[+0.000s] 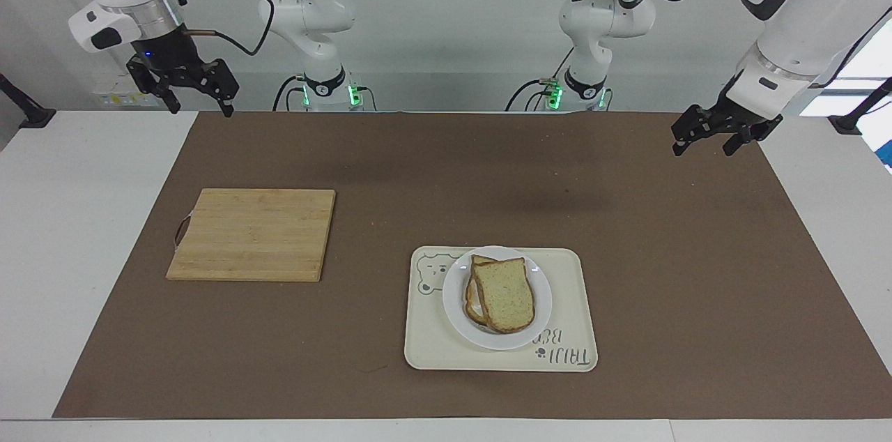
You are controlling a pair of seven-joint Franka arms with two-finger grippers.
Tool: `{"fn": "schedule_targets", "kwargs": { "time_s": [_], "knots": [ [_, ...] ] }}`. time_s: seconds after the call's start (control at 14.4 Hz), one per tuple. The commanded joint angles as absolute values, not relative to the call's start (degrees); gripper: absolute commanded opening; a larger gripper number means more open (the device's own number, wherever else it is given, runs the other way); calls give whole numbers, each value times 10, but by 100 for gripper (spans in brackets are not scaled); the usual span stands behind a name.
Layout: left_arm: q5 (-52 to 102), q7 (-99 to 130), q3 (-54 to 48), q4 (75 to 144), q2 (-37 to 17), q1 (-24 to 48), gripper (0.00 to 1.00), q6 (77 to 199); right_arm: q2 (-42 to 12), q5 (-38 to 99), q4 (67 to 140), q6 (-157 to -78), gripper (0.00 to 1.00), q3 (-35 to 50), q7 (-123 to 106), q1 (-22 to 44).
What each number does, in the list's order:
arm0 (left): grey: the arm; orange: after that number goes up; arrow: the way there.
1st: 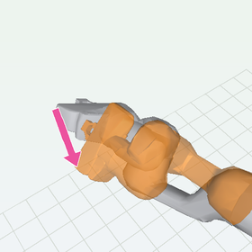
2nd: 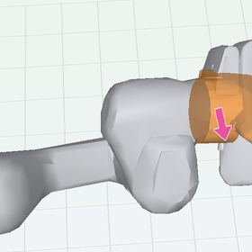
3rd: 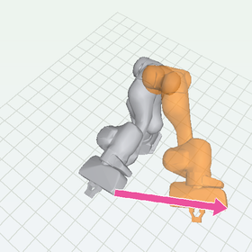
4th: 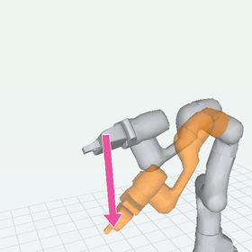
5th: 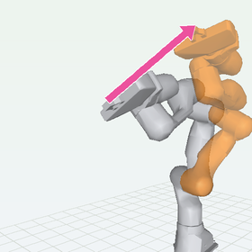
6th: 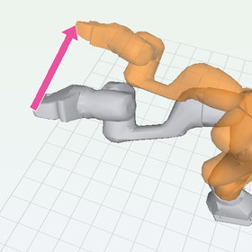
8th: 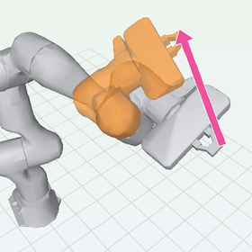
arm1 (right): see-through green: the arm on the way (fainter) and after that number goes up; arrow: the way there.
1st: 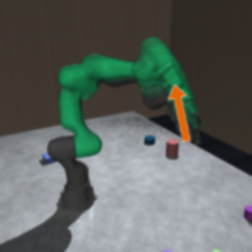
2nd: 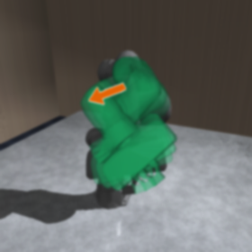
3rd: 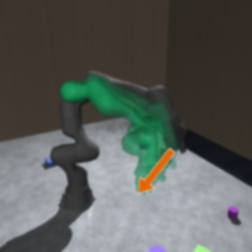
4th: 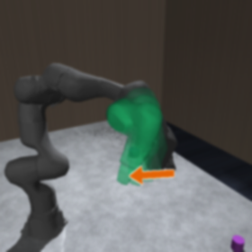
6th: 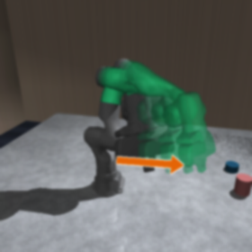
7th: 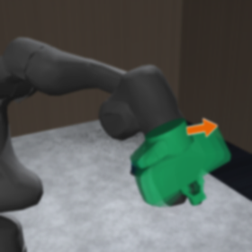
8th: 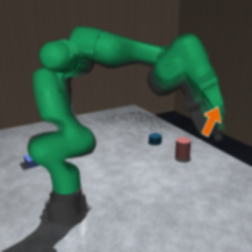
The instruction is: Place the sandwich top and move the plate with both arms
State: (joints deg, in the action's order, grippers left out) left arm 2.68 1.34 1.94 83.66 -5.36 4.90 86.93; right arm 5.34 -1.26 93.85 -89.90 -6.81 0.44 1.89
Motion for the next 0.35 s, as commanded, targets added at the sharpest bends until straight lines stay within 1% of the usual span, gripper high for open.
{"fn": "schedule_targets", "kwargs": {
  "time_s": [0.0,0.28],
  "knots": [
    [11,6,22,839,-47,48,100,854,58,-10,939,-890,100,-66,-9,16],
    [9,-14,22,840,-46,48,100,852,58,-13,939,-897,100,-52,-10,17]
  ]
}}
